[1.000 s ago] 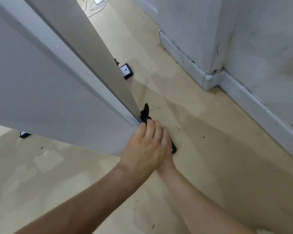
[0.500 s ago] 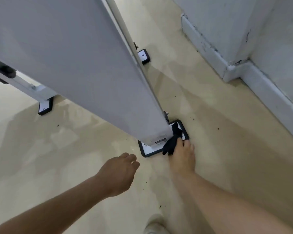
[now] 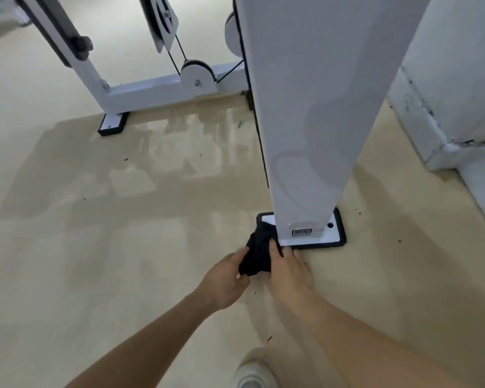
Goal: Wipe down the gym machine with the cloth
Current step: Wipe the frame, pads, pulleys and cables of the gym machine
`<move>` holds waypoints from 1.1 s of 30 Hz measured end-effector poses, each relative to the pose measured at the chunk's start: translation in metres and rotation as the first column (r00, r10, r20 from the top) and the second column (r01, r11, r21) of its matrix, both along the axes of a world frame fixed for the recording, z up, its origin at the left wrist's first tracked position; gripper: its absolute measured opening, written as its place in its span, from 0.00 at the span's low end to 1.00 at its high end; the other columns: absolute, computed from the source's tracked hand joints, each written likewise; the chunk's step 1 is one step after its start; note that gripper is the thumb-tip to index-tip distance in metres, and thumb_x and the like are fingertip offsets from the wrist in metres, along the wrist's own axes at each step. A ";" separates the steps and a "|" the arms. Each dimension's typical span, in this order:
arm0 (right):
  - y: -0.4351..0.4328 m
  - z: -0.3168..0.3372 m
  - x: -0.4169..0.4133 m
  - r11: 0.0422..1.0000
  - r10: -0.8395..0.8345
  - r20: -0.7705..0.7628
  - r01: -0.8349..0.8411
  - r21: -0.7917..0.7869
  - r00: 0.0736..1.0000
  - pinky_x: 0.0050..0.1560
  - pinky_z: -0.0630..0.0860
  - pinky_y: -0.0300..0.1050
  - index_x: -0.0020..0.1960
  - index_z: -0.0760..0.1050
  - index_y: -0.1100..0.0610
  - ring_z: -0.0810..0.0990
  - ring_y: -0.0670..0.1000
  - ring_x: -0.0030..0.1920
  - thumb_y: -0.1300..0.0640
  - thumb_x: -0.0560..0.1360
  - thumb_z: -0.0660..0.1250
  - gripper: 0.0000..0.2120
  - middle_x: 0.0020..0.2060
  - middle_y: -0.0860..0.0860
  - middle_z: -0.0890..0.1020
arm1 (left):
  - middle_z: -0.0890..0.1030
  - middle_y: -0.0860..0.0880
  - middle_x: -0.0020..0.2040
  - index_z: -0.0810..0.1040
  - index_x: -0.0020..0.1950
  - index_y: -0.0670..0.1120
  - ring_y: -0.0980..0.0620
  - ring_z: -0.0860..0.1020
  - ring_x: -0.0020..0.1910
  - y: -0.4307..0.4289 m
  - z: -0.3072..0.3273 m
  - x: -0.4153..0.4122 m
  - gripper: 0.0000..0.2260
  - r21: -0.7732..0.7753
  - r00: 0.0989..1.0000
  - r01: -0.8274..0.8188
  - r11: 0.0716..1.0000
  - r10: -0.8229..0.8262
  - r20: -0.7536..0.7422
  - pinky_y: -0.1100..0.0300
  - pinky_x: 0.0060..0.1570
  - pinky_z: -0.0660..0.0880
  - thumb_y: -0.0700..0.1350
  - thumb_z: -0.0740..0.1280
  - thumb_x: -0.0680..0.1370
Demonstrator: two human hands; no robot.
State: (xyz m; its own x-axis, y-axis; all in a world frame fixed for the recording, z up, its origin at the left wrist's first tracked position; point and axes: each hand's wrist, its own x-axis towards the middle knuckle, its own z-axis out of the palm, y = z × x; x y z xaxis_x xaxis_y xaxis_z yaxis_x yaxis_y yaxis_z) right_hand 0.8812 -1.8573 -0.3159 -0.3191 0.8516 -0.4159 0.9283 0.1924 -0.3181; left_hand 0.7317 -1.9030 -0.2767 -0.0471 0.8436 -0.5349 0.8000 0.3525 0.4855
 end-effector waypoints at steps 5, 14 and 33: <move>0.029 0.048 0.007 0.833 -0.285 -0.144 0.170 -0.526 0.948 0.38 0.74 0.41 0.50 0.74 0.59 0.80 0.54 0.44 0.58 0.71 0.65 0.09 0.44 0.54 0.80 | 0.78 0.52 0.61 0.64 0.73 0.53 0.50 0.78 0.51 0.004 0.028 0.021 0.25 -0.147 0.990 0.011 0.989 0.009 0.139 0.62 0.50 0.73 0.43 0.62 0.76; 0.088 0.271 0.113 0.749 -0.525 -0.313 0.255 -0.611 0.792 0.26 0.69 0.36 0.37 0.75 0.58 0.75 0.52 0.27 0.60 0.68 0.66 0.02 0.30 0.53 0.77 | 0.78 0.49 0.41 0.77 0.49 0.42 0.50 0.76 0.41 0.083 0.246 0.116 0.06 -0.084 0.953 0.282 0.956 -0.270 0.137 0.61 0.38 0.71 0.41 0.62 0.75; 0.033 0.755 0.263 0.889 -0.407 -0.789 0.398 -0.227 0.460 0.44 0.74 0.38 0.42 0.82 0.49 0.81 0.41 0.40 0.49 0.79 0.64 0.11 0.38 0.43 0.83 | 0.82 0.40 0.41 0.84 0.48 0.41 0.46 0.79 0.38 0.054 0.738 0.210 0.13 -0.160 0.433 -0.381 0.911 0.329 0.839 0.58 0.33 0.73 0.47 0.63 0.79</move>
